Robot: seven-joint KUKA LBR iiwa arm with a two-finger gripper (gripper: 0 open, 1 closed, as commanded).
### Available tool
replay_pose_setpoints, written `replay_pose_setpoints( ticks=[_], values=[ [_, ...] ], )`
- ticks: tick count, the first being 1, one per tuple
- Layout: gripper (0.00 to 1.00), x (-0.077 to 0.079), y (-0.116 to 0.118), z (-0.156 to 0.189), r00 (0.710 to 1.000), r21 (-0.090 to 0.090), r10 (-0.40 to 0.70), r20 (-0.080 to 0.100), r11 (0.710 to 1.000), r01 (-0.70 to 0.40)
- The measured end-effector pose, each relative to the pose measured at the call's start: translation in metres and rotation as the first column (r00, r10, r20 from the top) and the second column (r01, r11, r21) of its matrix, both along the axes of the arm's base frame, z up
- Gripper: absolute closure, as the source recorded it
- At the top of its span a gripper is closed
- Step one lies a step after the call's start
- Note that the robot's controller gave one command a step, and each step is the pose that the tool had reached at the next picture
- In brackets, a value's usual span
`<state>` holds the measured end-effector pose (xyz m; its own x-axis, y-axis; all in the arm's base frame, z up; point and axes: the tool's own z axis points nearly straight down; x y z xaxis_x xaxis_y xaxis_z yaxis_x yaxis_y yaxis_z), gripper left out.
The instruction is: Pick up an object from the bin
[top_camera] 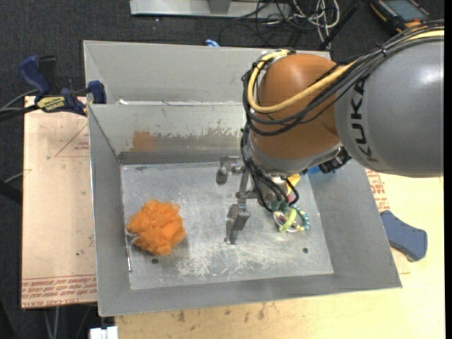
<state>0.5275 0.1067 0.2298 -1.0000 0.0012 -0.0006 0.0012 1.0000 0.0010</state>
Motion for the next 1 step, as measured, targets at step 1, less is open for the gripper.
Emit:
replay_pose_setpoints(
  ticks=[1],
  values=[
    [0.0, 0.0, 0.0, 0.0, 1.0, 0.0, 0.0, 0.0, 1.0, 0.0]
  ],
)
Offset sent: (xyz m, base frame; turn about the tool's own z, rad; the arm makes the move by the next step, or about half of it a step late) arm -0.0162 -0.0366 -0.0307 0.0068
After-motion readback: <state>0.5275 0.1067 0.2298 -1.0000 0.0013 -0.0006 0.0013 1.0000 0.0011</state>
